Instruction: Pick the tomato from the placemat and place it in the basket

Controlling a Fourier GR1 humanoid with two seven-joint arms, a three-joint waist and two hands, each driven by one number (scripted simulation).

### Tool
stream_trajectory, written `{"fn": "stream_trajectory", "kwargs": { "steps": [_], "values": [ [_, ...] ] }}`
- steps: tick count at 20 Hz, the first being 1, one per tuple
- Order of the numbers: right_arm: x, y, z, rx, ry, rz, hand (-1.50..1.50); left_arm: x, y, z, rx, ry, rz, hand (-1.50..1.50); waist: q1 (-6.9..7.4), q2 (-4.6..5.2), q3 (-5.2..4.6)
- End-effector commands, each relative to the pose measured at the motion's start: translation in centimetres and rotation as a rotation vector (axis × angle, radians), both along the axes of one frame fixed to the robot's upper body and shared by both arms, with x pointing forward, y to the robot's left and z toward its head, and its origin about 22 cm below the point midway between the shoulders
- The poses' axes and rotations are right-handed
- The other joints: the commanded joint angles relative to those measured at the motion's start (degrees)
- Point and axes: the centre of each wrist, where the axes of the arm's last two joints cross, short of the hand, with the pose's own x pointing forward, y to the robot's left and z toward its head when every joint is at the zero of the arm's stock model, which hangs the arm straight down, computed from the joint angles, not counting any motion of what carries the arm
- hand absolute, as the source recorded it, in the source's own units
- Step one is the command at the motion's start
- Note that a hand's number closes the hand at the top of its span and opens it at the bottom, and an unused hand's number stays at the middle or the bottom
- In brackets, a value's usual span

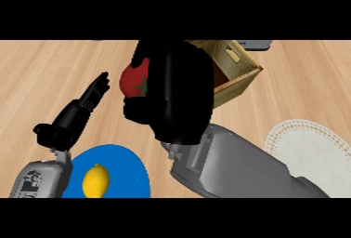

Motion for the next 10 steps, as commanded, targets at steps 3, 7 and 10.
{"fn": "stream_trajectory", "kwargs": {
  "steps": [3, 7, 10],
  "values": [
    [0.5, 2.9, 4.0, 0.09, 0.057, -0.201, 1.5, 0.7, -0.3, 0.5, -0.003, -0.021, 0.005, 0.0, -0.1, 0.66, 0.07],
    [3.4, 3.3, 6.8, 0.094, 0.037, -0.307, 1.5, 0.7, 0.3, 0.7, 0.001, -0.01, -0.012, 0.0, 0.11, 1.11, 0.1],
    [4.0, 3.3, 8.3, 0.145, -0.001, -0.355, 1.5, 0.4, 0.5, 0.8, -0.005, -0.029, 0.001, 0.0, -0.36, 0.9, 0.18]
  ]
}}
